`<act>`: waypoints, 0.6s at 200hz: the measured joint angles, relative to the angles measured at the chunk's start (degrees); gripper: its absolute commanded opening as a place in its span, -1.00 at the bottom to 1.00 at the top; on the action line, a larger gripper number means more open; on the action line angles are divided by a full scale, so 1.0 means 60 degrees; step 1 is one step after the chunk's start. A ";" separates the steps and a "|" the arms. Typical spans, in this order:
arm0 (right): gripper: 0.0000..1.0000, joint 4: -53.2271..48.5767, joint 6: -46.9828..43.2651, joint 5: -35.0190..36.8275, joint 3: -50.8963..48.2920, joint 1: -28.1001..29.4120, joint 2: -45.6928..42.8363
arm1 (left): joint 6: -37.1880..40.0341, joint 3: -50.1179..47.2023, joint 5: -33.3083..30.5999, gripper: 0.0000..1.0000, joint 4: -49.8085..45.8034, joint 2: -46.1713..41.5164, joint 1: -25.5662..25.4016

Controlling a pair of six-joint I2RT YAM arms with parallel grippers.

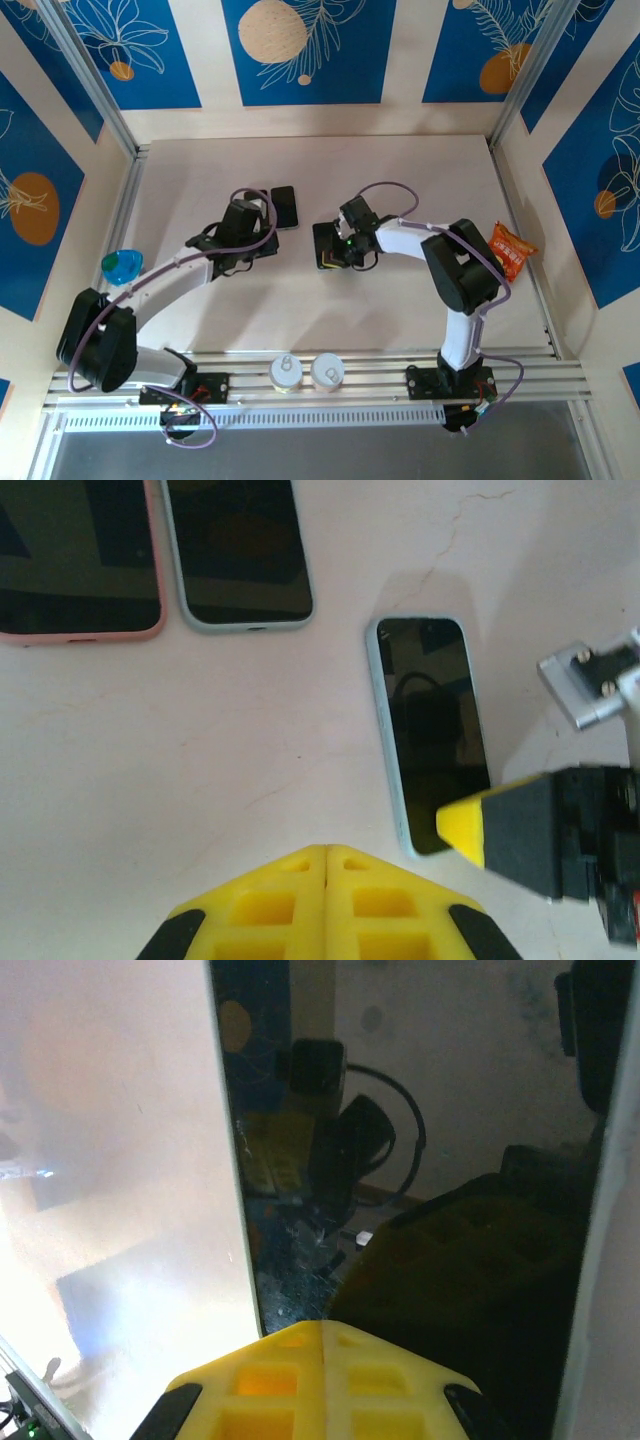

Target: Put the phone into the phone case

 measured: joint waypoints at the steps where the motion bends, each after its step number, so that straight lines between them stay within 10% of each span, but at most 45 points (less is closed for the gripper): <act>1: -1.00 -0.0011 -0.0015 -0.0007 0.0051 -0.0007 0.0033 | 0.0000 -0.0015 -0.0007 -1.00 -0.0004 -0.0015 0.0004; 120: -1.00 -0.2146 -0.1661 -0.0157 0.5482 -0.0914 0.3413 | 0.0000 -0.0903 -0.0393 -1.00 -0.0601 -0.0918 0.0288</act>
